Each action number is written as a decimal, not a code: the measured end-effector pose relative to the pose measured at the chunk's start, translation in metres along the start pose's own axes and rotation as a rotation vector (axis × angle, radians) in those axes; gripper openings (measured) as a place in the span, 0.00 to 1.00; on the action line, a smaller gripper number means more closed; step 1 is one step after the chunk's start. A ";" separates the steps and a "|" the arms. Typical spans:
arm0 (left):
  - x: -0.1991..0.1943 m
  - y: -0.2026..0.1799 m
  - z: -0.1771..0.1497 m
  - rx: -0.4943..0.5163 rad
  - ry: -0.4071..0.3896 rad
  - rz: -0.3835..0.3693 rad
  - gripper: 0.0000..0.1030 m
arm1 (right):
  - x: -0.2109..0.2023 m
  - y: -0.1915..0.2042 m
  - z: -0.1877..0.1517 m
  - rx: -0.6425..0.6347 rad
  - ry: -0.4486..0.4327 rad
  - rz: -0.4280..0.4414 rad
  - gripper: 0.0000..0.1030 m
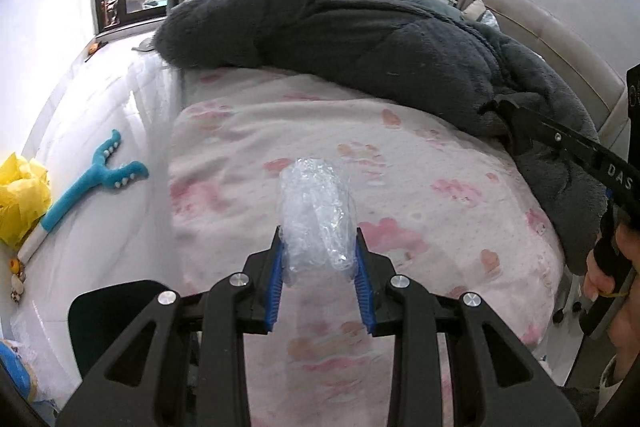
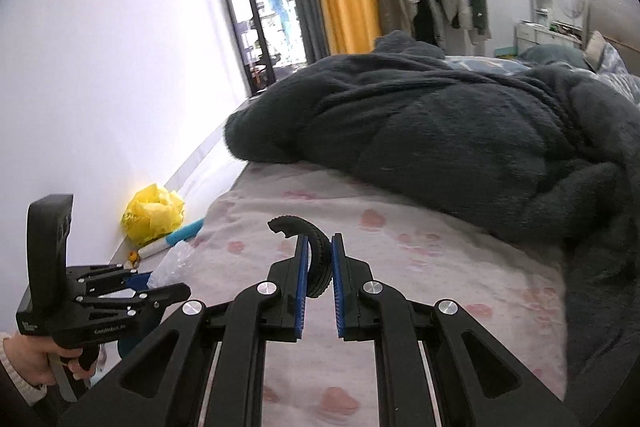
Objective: Collect trash
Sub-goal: 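Carry the bottle and ring in both tools over the bin, then open the left tool dropping the bottle while the right tool drops the ring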
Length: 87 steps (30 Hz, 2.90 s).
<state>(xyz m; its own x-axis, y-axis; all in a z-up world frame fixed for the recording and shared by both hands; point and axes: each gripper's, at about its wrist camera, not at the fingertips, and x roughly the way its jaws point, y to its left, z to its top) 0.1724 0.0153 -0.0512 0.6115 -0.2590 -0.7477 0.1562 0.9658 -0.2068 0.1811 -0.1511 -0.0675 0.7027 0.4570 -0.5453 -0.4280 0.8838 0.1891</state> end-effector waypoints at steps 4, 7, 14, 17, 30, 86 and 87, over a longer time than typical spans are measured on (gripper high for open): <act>-0.003 0.024 -0.003 -0.031 0.012 0.031 0.33 | 0.009 0.021 0.003 -0.035 0.007 0.022 0.11; -0.003 0.043 -0.008 -0.047 0.028 0.064 0.33 | 0.015 0.035 0.008 -0.049 0.007 0.044 0.11; 0.005 0.092 -0.031 -0.093 0.096 0.128 0.33 | 0.037 0.073 0.016 -0.075 0.019 0.099 0.11; 0.009 0.113 -0.041 -0.119 0.128 0.152 0.33 | 0.046 0.091 0.018 -0.097 0.025 0.122 0.11; 0.034 0.173 -0.090 -0.184 0.311 0.208 0.33 | 0.089 0.161 0.014 -0.180 0.103 0.209 0.11; -0.214 0.148 -0.088 -0.220 -0.272 0.282 0.97 | 0.244 0.304 -0.154 -0.346 0.735 0.223 0.49; -0.217 0.147 -0.090 -0.222 -0.276 0.284 0.97 | 0.243 0.304 -0.153 -0.343 0.727 0.223 0.54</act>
<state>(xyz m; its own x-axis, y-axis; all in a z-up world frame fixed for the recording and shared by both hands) -0.0075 0.2126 0.0242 0.7949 0.0570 -0.6041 -0.1990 0.9650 -0.1708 0.1347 0.2129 -0.2675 0.0889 0.3347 -0.9381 -0.7455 0.6470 0.1602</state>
